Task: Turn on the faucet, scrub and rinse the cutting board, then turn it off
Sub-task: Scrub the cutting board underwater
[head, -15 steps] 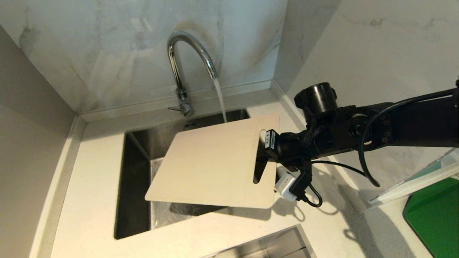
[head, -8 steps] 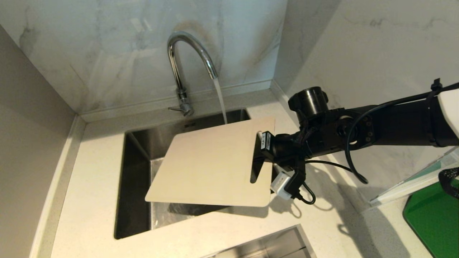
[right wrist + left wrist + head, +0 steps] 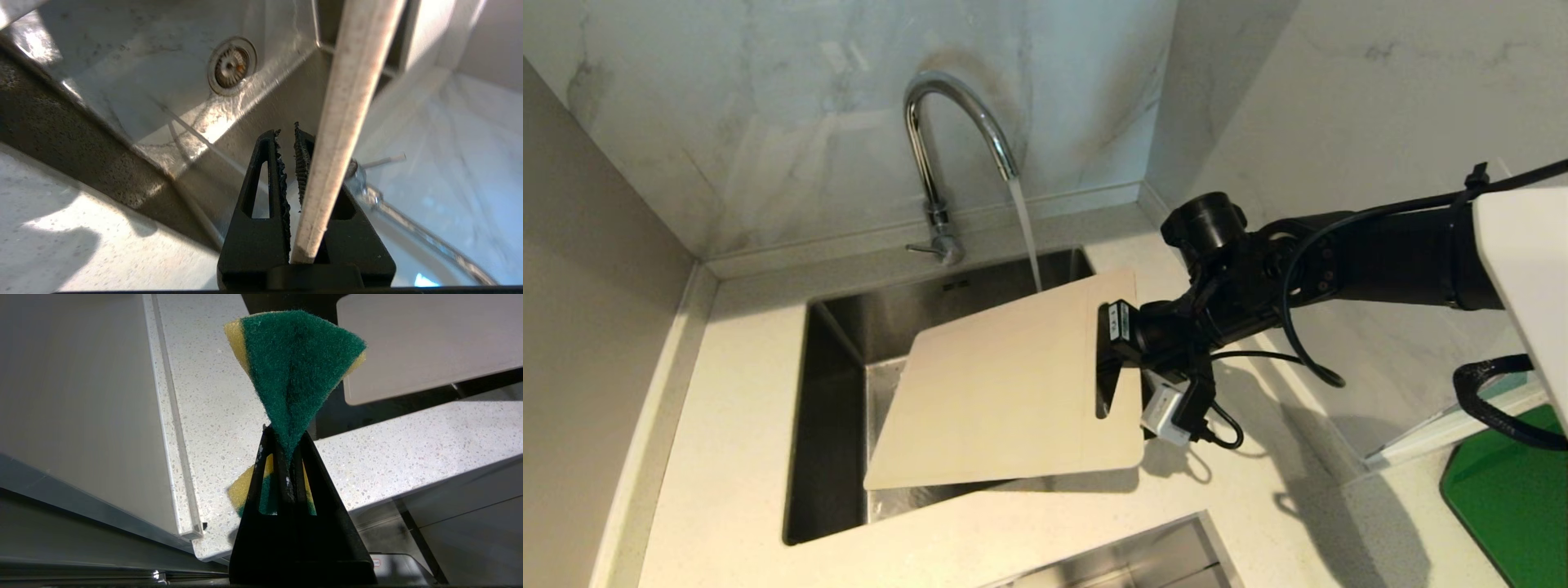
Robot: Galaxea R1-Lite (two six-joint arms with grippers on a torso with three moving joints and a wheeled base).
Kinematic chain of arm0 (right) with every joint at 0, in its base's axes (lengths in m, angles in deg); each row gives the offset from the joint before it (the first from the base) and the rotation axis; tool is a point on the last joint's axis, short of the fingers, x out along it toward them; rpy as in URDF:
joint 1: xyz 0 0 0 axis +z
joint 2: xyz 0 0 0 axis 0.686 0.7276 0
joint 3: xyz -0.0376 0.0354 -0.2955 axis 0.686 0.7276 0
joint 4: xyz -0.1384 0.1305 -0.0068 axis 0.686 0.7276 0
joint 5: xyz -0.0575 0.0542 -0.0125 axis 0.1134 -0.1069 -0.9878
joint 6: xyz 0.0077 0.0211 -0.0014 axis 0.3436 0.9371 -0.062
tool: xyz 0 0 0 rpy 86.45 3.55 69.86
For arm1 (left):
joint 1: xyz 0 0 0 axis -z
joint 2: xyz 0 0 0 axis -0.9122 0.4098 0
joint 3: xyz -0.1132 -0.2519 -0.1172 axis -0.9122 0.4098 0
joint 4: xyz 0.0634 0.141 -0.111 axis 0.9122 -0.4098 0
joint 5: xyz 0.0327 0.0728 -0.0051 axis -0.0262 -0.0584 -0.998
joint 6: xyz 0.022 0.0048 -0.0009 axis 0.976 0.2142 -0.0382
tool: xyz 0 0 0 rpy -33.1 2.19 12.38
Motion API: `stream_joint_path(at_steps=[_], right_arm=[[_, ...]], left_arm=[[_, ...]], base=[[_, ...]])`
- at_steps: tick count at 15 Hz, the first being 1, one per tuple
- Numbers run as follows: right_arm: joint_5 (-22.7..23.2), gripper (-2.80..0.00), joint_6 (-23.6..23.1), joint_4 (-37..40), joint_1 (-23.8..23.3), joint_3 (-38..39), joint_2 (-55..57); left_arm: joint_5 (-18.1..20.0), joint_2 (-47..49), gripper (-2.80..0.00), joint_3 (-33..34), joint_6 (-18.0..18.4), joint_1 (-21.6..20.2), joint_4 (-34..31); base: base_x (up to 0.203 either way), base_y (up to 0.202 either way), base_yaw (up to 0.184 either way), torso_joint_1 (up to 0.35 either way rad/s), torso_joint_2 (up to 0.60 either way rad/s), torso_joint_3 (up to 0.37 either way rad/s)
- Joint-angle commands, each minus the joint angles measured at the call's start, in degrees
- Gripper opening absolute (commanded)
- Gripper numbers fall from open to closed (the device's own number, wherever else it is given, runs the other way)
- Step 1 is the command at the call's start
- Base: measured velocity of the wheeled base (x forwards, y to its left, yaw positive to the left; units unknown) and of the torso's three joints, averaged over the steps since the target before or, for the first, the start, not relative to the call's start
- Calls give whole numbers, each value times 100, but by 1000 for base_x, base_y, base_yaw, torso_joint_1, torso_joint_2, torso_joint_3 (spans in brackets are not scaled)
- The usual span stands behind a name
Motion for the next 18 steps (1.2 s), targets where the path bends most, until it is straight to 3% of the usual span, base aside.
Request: stream_joint_path(at_steps=[1, 8, 18], right_arm=[[-3, -280, -202, 288, 2, -498, 342], [19, -280, -292, 335, -154, -1451, 1019], [13, -280, -265, -260, -367, -1490, 1195]], left_arm=[[-6, -4, -280, 18, -4, -1, 3], [-5, 5, -280, 18, -4, -1, -3], [-5, 5, -280, 18, -4, -1, -3]], base=[[0, 0, 0, 0, 0, 0], [0, 0, 0, 0, 0, 0], [0, 0, 0, 0, 0, 0]])
